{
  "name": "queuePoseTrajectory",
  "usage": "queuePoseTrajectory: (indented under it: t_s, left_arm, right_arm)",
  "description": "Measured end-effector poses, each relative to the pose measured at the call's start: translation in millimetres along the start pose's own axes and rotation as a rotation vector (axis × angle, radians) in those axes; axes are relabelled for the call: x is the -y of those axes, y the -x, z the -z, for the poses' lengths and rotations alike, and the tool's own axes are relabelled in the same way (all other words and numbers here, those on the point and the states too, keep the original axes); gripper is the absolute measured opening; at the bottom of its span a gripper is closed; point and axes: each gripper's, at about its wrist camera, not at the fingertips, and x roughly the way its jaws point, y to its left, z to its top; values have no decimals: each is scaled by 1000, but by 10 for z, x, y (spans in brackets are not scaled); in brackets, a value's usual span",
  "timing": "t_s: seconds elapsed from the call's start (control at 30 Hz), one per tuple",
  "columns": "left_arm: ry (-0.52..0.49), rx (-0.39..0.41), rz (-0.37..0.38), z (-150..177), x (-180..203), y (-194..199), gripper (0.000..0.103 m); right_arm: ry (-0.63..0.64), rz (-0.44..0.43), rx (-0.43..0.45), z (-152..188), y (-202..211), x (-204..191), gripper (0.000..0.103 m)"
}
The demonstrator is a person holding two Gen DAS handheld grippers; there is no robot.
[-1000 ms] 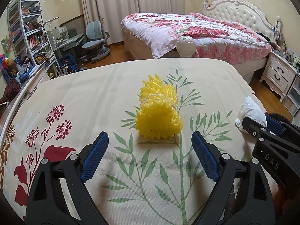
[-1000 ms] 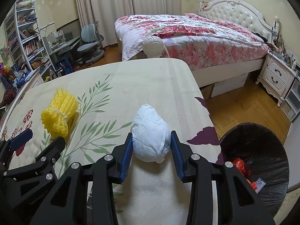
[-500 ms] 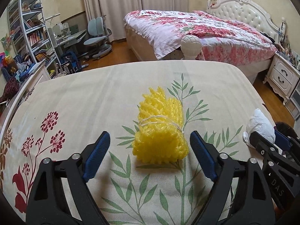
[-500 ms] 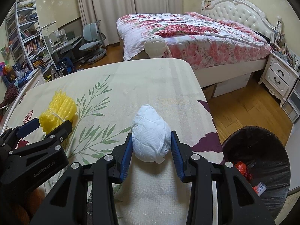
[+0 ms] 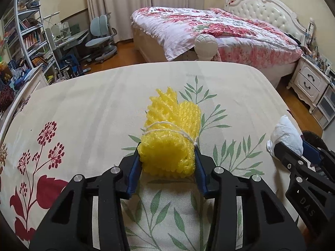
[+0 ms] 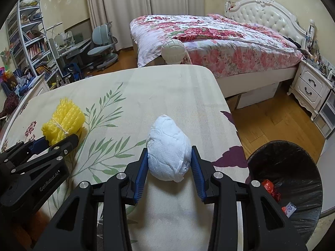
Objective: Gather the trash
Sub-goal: 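Grasp the yellow foam net with the left gripper while the right grasps the white bag, then carry the yellow net and white bag over the bin with both grippers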
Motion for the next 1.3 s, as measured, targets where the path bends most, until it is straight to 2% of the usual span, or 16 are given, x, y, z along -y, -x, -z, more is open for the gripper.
queuePoseTrajectory:
  t_s: [0.4, 0.93, 1.3]
  left_arm:
    - [-3, 14, 3, 139, -15, 187, 42]
    - [2, 34, 49, 463, 35, 558, 42]
    - [-29, 68, 109, 633, 226, 840, 42]
  right_arm:
    - [14, 1, 9, 56, 106, 19, 39]
    - [24, 14, 54, 405, 596, 46, 39]
    - [3, 56, 87, 647, 964, 198, 39]
